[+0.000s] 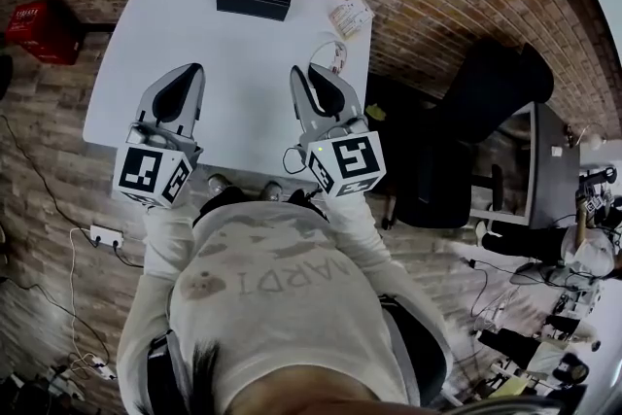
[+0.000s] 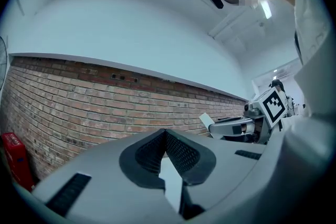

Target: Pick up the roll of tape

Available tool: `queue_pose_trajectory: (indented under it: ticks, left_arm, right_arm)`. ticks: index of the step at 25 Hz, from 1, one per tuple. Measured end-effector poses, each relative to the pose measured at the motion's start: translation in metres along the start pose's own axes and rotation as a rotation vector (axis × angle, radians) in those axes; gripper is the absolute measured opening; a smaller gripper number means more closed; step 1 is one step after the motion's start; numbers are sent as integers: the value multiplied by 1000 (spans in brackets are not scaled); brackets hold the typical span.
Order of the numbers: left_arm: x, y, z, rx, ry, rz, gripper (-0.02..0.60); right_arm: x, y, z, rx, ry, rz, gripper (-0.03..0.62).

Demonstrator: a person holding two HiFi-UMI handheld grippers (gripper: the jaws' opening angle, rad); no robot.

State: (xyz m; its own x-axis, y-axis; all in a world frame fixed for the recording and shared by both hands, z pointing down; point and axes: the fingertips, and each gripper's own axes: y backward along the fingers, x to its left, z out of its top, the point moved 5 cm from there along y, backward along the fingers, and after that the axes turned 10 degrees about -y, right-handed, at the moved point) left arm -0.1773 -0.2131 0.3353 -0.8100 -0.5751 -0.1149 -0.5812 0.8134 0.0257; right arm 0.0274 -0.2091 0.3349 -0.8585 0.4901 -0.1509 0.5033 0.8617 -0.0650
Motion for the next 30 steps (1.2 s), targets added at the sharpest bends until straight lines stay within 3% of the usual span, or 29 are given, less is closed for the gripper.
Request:
queue_pose_trajectory:
  ticks: [11, 30]
  left_arm:
    - [-14, 5, 11, -21, -11, 22, 5]
    - [-41, -8, 21, -22, -35, 23, 5]
  right_arm:
    - [-2, 24, 19, -85, 37, -7, 57]
    - [-22, 39, 24, -115, 42, 32, 58]
